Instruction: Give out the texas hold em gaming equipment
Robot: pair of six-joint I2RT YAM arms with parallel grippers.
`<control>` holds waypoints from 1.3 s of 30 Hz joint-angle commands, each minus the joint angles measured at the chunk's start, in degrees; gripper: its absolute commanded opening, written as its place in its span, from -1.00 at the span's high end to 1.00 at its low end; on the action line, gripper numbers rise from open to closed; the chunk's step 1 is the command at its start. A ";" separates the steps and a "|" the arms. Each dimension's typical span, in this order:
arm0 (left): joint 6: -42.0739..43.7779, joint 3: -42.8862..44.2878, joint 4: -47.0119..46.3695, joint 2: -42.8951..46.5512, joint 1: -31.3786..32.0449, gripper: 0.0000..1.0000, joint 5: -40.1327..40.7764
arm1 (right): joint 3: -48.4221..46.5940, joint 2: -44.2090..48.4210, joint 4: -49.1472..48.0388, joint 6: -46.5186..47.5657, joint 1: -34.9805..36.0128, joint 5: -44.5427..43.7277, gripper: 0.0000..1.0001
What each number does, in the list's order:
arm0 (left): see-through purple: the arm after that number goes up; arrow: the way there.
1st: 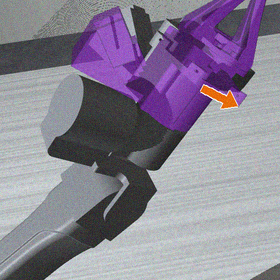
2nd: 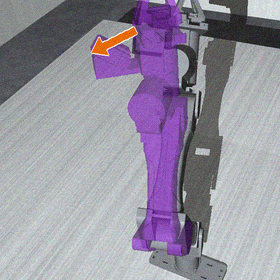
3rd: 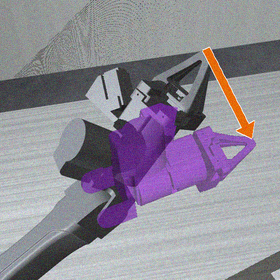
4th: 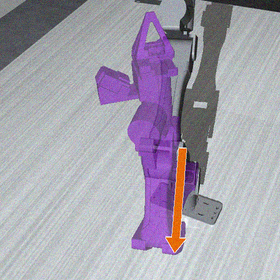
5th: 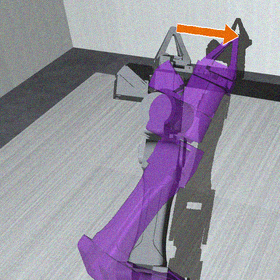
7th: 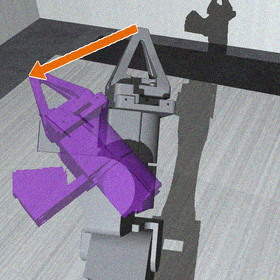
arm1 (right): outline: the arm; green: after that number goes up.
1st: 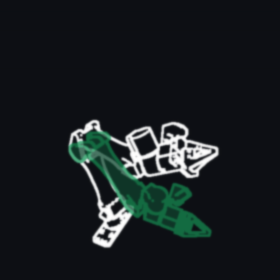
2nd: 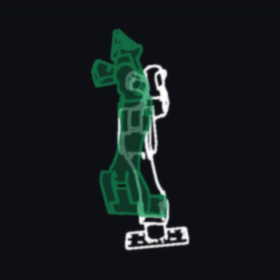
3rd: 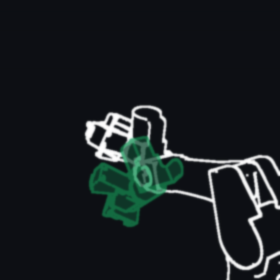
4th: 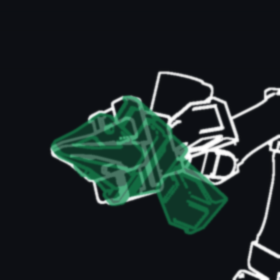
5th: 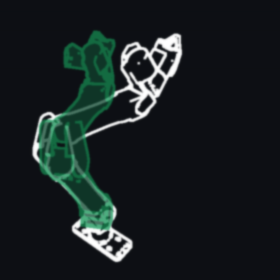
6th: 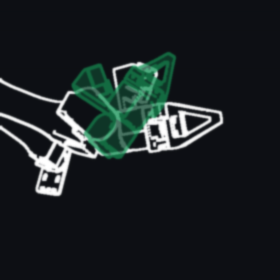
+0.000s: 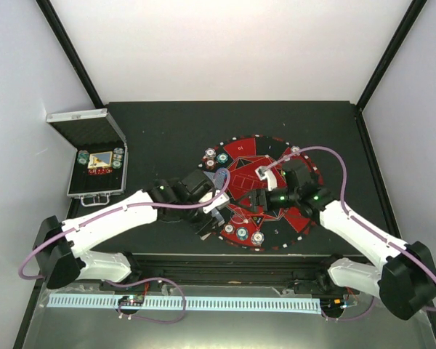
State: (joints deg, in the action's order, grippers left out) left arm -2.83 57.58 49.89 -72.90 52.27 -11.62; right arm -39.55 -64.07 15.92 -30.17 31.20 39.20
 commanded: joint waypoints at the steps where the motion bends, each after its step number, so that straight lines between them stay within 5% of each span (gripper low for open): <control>1: 1.64 0.73 -1.42 -0.05 1.71 -0.12 -1.76 | 0.10 -2.65 -1.66 1.46 2.20 8.92 -0.85; 39: 3.54 3.49 -0.63 -2.73 5.91 -0.12 -5.43 | -1.38 -21.18 -6.72 8.26 9.49 15.64 -0.49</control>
State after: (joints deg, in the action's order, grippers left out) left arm -0.45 58.04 50.17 -75.90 57.84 -15.55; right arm -39.86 -84.14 10.02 -23.22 40.14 54.11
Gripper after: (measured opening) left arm 0.561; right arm 0.746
